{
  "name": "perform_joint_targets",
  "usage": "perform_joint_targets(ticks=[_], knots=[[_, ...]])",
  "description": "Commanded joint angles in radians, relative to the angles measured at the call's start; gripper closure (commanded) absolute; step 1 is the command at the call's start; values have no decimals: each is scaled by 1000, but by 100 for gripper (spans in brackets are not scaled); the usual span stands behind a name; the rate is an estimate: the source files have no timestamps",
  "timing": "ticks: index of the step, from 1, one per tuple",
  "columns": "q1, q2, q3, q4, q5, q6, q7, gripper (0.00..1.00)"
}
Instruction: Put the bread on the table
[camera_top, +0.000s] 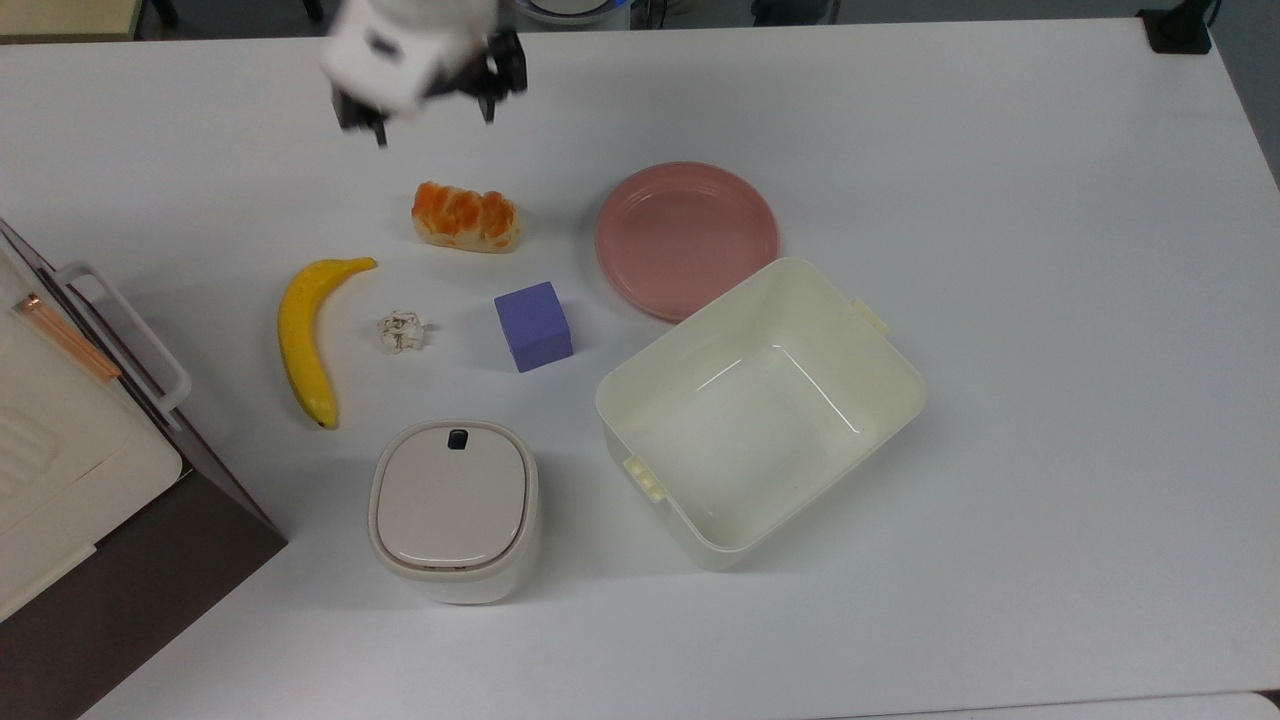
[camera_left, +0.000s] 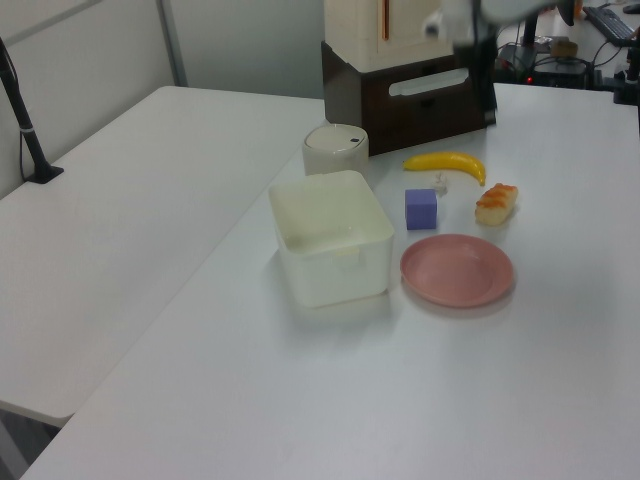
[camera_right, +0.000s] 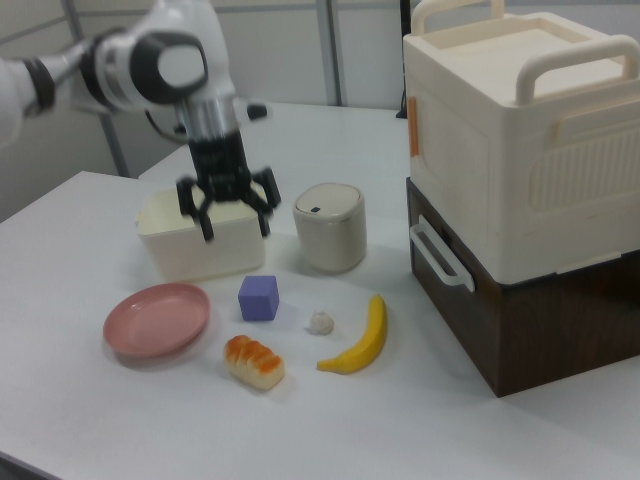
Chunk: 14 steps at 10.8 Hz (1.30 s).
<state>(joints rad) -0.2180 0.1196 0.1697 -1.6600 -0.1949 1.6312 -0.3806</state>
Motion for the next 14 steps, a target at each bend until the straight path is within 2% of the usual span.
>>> perform_joint_targets(ticks=[1,4,6,8,14], knots=[[-37,-101,-19,-1,199,19,29,0],[-40,-107,-47,32,326,29,141,0],[-41,-142,-64,26,334,103,236,0],[-38,-156,-120,29,357,96,247,0],[-27,-195,-119,29,336,59,236,0]])
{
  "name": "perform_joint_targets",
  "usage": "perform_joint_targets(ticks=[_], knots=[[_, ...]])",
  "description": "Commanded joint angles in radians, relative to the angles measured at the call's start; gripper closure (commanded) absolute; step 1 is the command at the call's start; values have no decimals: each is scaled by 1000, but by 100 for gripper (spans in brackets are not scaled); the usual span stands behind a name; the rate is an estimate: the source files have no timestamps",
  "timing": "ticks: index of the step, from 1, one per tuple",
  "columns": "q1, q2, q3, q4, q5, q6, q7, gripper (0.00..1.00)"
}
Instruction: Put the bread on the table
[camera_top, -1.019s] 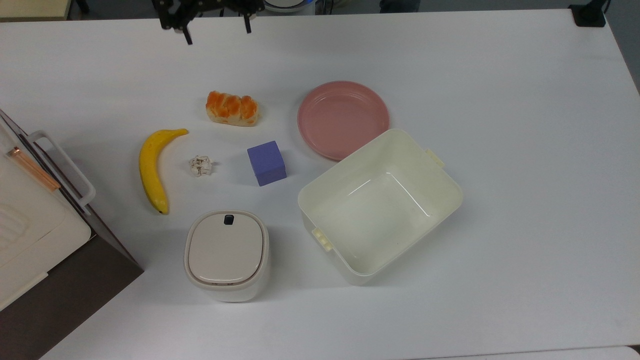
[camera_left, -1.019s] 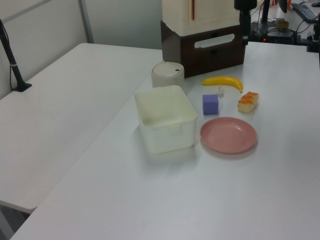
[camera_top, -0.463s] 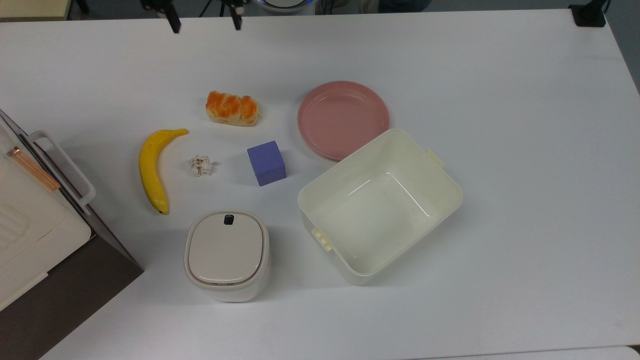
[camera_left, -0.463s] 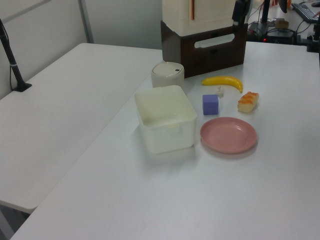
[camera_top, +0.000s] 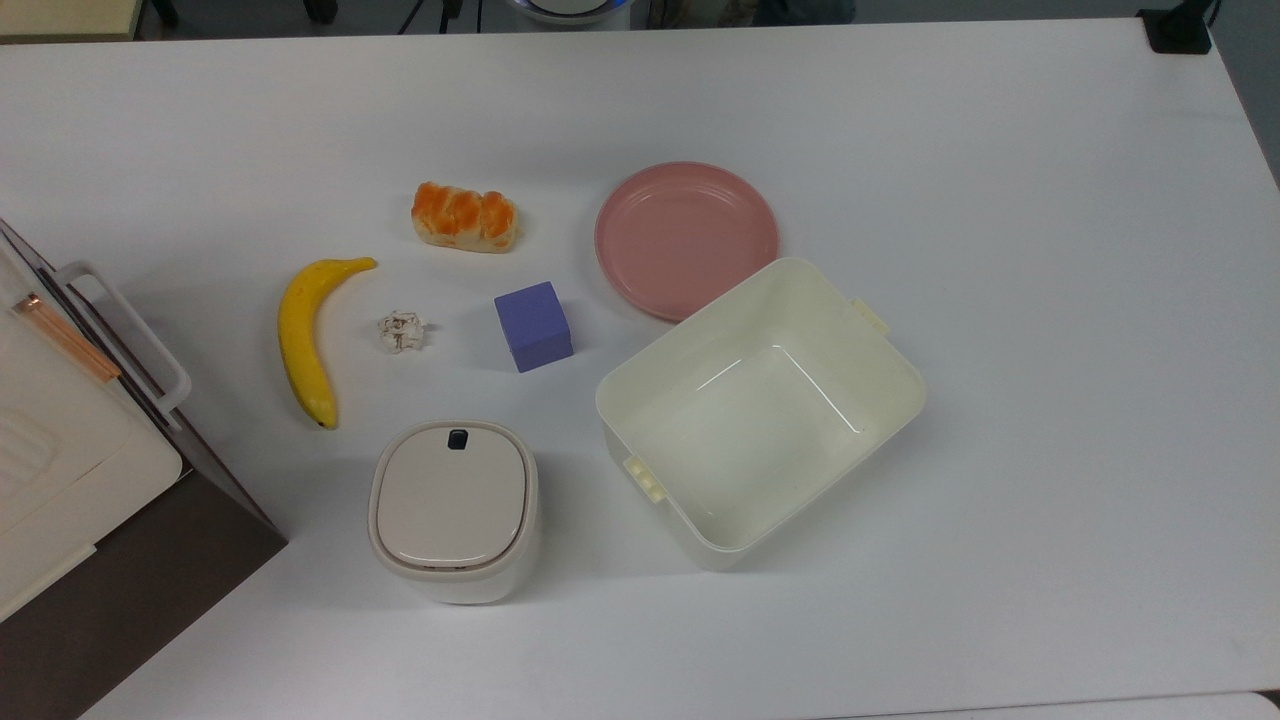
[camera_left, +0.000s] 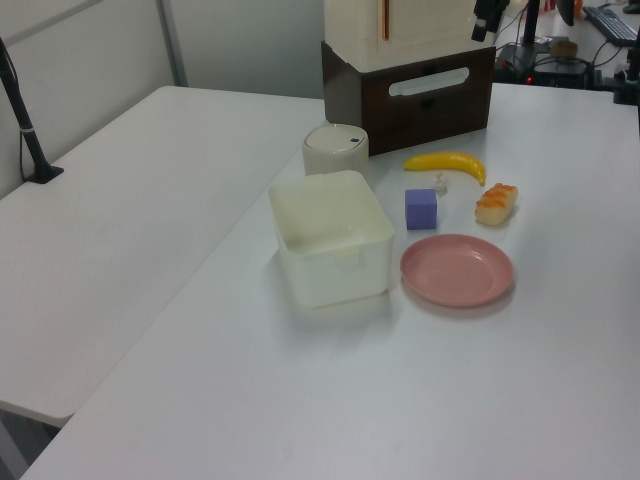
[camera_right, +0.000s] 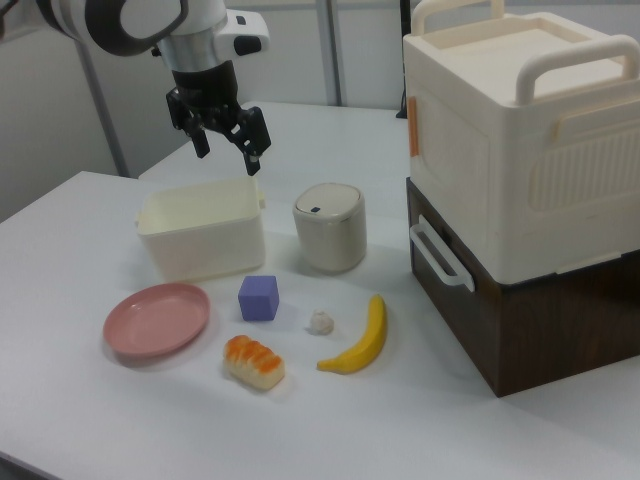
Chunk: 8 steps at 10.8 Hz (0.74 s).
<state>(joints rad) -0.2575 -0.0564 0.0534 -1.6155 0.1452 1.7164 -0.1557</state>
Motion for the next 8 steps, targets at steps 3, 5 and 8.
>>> perform_joint_targets(ticks=[3,5,8], knots=[[14,0,2,-12,-4,-93,22,0],[12,-5,-1,-14,-4,-80,22,0],[9,-5,-6,-15,10,-84,25,0]])
